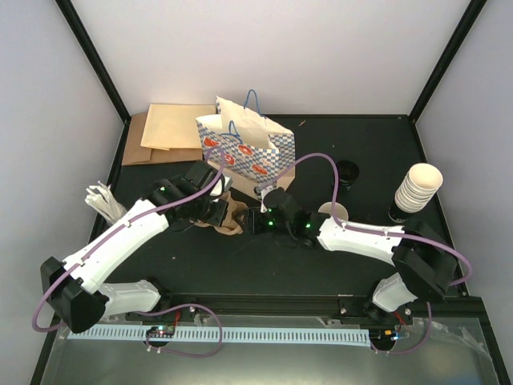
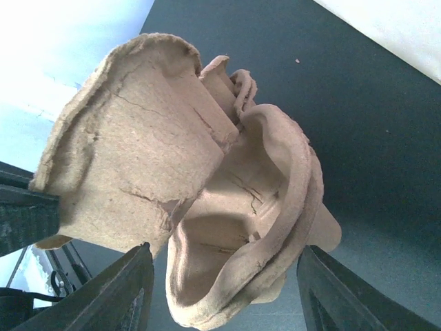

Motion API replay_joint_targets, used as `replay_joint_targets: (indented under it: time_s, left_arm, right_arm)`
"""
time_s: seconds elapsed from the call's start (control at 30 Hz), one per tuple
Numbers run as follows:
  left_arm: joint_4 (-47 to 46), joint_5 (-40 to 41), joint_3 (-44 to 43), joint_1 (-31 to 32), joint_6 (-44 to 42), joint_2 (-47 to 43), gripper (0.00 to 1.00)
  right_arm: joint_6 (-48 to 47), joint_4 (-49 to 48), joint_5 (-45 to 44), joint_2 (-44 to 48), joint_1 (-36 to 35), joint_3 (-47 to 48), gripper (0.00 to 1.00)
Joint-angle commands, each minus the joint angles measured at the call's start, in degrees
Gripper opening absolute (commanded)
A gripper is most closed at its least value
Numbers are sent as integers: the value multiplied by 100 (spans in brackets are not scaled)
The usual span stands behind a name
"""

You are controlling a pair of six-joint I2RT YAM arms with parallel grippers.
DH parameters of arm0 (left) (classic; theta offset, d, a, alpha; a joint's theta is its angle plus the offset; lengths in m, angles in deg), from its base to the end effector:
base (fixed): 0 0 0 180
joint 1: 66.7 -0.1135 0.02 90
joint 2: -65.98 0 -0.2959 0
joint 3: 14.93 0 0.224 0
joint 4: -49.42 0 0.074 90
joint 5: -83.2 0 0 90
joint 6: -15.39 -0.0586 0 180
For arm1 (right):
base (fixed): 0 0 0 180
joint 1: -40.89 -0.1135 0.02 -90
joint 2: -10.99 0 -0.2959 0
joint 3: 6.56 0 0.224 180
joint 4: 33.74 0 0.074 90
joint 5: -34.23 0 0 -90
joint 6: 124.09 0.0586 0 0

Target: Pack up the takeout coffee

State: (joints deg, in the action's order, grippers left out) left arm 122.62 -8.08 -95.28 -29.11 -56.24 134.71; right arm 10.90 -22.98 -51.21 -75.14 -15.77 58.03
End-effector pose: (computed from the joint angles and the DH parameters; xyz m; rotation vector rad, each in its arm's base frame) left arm 0.1539 -0.1201 0.3178 0.4570 2.6537 -0.3465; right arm 0.1722 0.2702 0.2557 -0.2901 2.3321 1.0625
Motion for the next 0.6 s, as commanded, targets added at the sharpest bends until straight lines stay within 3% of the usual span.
replay_joint_targets:
  time_s: [0.0, 0.27, 0.57]
  left_arm:
    - [208, 73, -312, -20, -83, -121, 1]
    - [1037, 1042, -1232, -19, -202, -344, 2]
    - [844, 1433, -1349, -20, -325, -1014, 2]
  right_arm:
    - [37, -12, -261, -140, -37, 98, 59]
    - [60, 115, -332, -383, -38, -44, 57]
    - [91, 291, -303, -813, -59, 149, 57]
